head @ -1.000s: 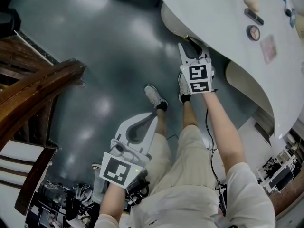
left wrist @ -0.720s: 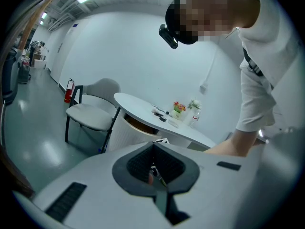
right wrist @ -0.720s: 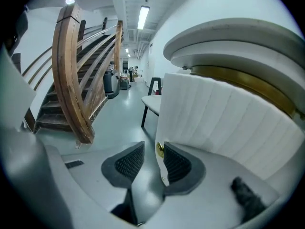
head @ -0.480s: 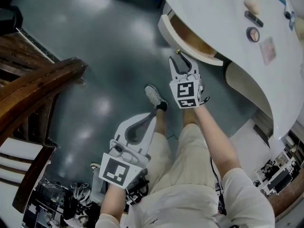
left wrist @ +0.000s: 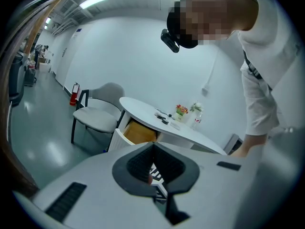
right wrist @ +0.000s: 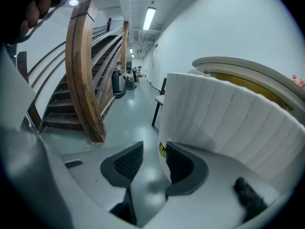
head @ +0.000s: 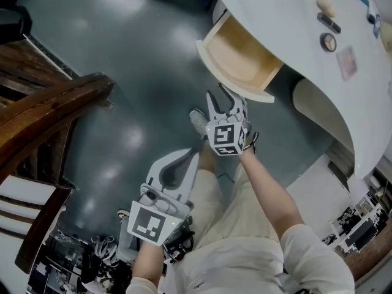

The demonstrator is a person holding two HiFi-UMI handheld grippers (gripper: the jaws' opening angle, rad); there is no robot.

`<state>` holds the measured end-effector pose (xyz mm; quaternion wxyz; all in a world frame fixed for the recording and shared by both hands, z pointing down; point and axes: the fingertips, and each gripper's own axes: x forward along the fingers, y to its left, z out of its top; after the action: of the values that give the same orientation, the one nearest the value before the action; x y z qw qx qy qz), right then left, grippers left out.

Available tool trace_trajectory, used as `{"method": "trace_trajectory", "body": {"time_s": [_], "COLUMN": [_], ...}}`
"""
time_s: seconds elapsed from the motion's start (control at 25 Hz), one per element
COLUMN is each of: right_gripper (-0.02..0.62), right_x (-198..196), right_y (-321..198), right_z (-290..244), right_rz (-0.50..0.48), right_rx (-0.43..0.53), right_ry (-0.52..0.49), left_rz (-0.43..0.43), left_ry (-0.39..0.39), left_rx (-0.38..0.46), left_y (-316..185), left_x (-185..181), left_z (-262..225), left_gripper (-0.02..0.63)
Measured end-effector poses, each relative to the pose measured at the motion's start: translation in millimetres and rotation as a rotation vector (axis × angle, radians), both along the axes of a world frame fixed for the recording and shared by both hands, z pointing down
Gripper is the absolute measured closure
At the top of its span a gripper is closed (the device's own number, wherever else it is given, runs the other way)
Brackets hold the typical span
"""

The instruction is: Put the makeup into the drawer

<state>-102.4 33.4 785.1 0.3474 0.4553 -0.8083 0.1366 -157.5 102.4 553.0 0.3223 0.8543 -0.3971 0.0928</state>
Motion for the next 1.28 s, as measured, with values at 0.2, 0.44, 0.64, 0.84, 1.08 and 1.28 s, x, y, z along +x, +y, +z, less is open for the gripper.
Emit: {"method": "trace_trajectory", "body": {"time_s": [0.2,0.44,0.64,0.84,1.08,1.28], "right_gripper": [0.453,0.448,0.440,0.425,0.410,0.410], "right_x": [-11,-20,-22,-26,-32,-32], "right_y": [14,24,28,34,40,37], "right_z": [1,2,2,2,2,-6], "right_rz": [0.033,0.036,0.015,0.010,0.043,0.047], "right_rx": [-0.015,-0.016,-0.029,-0.049,-0.085,-0.037], "right_ry": [0.003,-0.001,-0.007,-0.007,-0.020,0.018], "left_rz": [-0.010,-0.027,-0.050,-0.056,-0.070,-0.075], "left_ry": [-0.006,-0.015,-0.021,-0.018,-0.016,-0.032], "left_rx": [0.004,0.000,0.004,0.009,0.009,0.024], "left_y": [6,13,12,12,10,9], "left_x": [-7,-16,-21,-19,-16,-17], "left_z": [-3,-3,-6,-14,-20,-25], "left_gripper": [0.597,0.597,0.597,0.597,0.597,0.597]}}
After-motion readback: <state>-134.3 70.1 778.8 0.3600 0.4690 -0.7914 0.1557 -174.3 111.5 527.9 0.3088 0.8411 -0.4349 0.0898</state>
